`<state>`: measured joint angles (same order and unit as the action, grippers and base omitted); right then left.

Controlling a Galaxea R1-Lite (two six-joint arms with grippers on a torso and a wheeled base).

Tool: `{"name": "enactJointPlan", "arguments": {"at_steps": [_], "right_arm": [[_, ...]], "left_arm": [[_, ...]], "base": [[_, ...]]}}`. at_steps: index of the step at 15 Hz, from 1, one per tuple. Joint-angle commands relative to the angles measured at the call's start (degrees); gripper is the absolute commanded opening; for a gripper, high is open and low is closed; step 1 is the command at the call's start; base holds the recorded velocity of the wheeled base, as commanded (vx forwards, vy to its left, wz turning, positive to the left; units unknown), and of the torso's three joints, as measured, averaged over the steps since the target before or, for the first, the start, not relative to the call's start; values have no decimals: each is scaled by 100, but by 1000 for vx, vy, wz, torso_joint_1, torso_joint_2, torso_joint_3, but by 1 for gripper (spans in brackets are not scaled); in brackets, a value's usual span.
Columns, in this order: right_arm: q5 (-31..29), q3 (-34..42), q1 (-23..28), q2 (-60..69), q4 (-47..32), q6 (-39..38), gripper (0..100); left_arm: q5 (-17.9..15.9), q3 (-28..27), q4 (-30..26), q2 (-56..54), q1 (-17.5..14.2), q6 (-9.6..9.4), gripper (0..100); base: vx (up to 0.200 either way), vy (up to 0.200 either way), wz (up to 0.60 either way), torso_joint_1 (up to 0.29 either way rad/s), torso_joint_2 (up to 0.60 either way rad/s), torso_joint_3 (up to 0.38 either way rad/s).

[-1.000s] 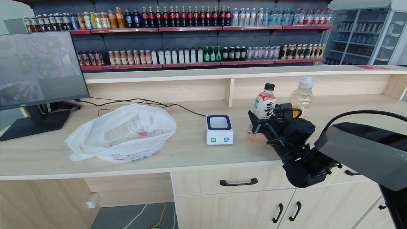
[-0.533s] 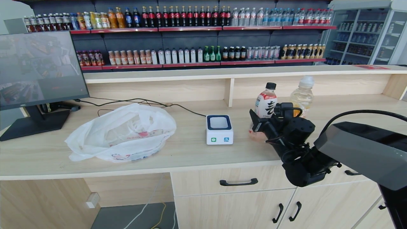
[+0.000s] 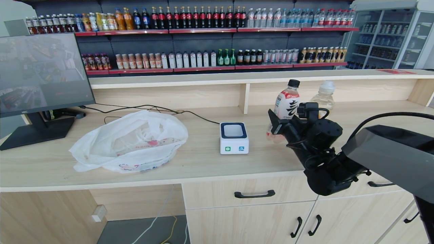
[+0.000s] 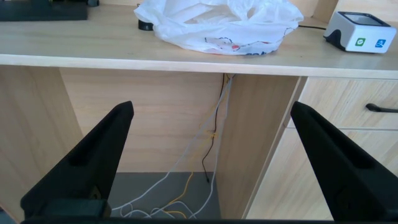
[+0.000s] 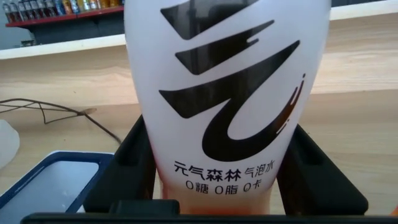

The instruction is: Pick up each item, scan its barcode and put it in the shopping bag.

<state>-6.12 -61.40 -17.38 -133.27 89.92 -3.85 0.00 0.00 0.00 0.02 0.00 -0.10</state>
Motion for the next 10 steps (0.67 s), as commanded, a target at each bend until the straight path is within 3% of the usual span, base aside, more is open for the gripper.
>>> {"name": "enactJointPlan", "arguments": {"at_steps": [1, 10], "right_arm": [[-3, 129, -11, 372, 8, 16, 0], [-3, 1763, -257, 2042, 8, 157, 0]], "left_arm": [[0, 0, 0, -2, 0, 1, 100], [0, 0, 0, -2, 0, 1, 100]], "base": [[0, 0, 0, 0, 0, 0], [0, 0, 0, 0, 0, 0]]}}
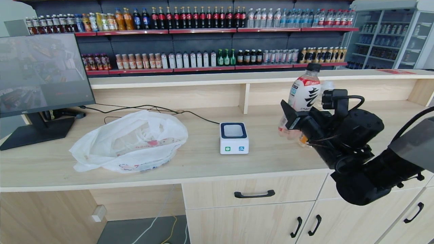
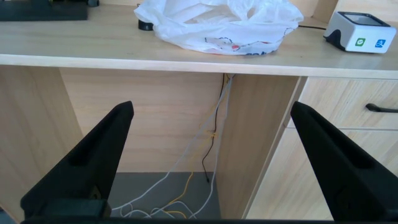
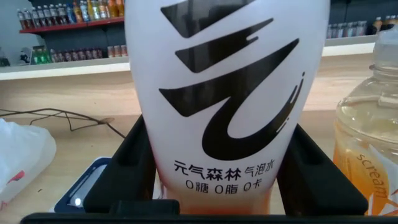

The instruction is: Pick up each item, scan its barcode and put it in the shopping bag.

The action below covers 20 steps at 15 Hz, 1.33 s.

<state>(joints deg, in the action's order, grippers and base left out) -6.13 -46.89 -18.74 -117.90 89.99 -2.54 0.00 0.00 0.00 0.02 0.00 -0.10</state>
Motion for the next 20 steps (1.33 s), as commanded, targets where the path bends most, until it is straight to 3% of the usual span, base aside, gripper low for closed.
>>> {"name": "enactJointPlan", "arguments": {"at_steps": [1, 6, 9, 11, 14, 20], "right_arm": [[-2, 426, -157, 610, 1, 25, 0], [-2, 2078, -332, 1691, 1, 25, 0], [-11, 2254, -403, 2069, 1, 16, 0], [-11, 2781, -429, 2649, 1, -54, 0], [-11, 3476, -983, 3159, 1, -36, 0], [-11, 3687, -1282, 3229, 1, -45, 0]], "left_arm": [[0, 0, 0, -2, 0, 1, 100], [0, 0, 0, -2, 0, 1, 100], [0, 0, 0, -2, 0, 1, 100], [0, 0, 0, -2, 0, 1, 100], [0, 0, 0, -2, 0, 1, 100], [0, 0, 0, -2, 0, 1, 100]], "base": [[0, 0, 0, 0, 0, 0], [0, 0, 0, 0, 0, 0], [0, 0, 0, 0, 0, 0], [0, 0, 0, 0, 0, 0], [0, 0, 0, 0, 0, 0], [0, 0, 0, 0, 0, 0]]}}
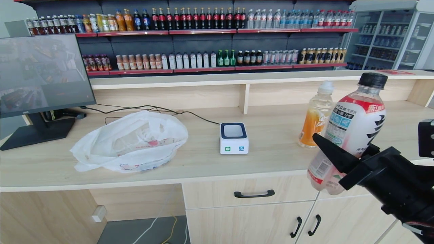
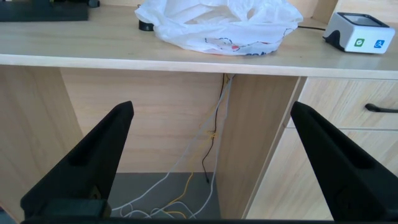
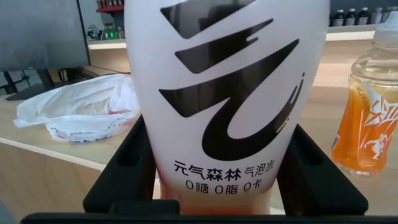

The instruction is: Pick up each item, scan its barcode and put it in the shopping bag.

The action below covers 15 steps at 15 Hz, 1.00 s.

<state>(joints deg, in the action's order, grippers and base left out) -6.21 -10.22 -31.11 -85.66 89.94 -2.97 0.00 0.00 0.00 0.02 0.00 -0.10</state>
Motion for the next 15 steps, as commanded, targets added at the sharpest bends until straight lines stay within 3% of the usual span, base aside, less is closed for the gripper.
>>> {"name": "enactJointPlan", "arguments": {"at_steps": [1, 6, 8, 10, 14, 15], "right_arm": [[-4, 28, -97, -3, 6, -19, 0], [111, 204, -853, 59, 6, -915, 0], [787, 169, -888, 32, 6, -1241, 0], [1860, 81, -888, 23, 6, -1777, 0], [2123, -402, -906, -73, 6, -2383, 0], [2123, -842, -993, -91, 6, -2911, 0]], "left_arm": [[0, 0, 0, -2, 0, 1, 100], [0, 0, 0, -2, 0, 1, 100], [0, 0, 0, -2, 0, 1, 100], [0, 0, 0, -2, 0, 1, 100], [0, 0, 0, -2, 0, 1, 100], [0, 0, 0, -2, 0, 1, 100]], "base": [[0, 0, 0, 0, 0, 0], [0, 0, 0, 0, 0, 0], [0, 0, 0, 0, 0, 0], [0, 0, 0, 0, 0, 0], [0, 0, 0, 0, 0, 0], [0, 0, 0, 0, 0, 0]]}}
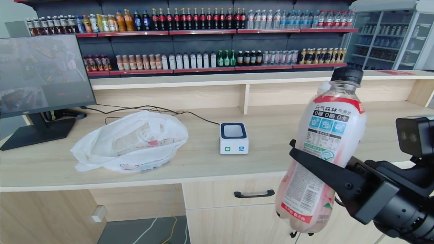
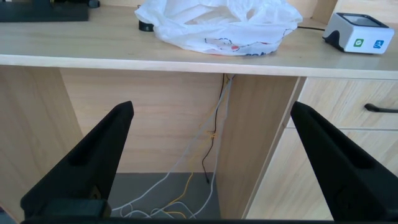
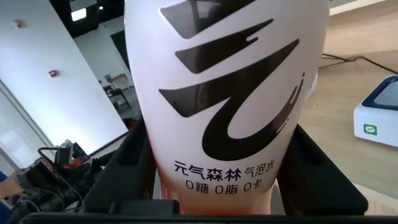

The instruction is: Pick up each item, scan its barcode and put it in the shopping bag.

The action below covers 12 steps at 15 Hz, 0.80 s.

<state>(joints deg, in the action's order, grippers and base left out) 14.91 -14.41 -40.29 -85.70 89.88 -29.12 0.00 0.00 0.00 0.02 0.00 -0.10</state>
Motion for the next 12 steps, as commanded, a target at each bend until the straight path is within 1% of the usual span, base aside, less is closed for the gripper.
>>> {"name": "enactJointPlan", "arguments": {"at_steps": [1, 3, 5, 9, 12], "right_arm": [[12, -545, -84, -96, 12, -507, 0], [21, -756, -181, -122, 12, -761, 0], [21, -1090, -392, -131, 12, -1016, 0], [21, -1451, -489, -333, 12, -1016, 0], [21, -1512, -735, -316, 12, -1016, 0]], "left_arm": [[0, 0, 0, -2, 0, 1, 100], [0, 0, 0, -2, 0, 1, 100], [0, 0, 0, -2, 0, 1, 100], [0, 0, 0, -2, 0, 1, 100], [0, 0, 0, -2, 0, 1, 100]], "base": [[0, 0, 0, 0, 0, 0], [0, 0, 0, 0, 0, 0], [0, 0, 0, 0, 0, 0], [0, 0, 0, 0, 0, 0], [0, 0, 0, 0, 0, 0]]}}
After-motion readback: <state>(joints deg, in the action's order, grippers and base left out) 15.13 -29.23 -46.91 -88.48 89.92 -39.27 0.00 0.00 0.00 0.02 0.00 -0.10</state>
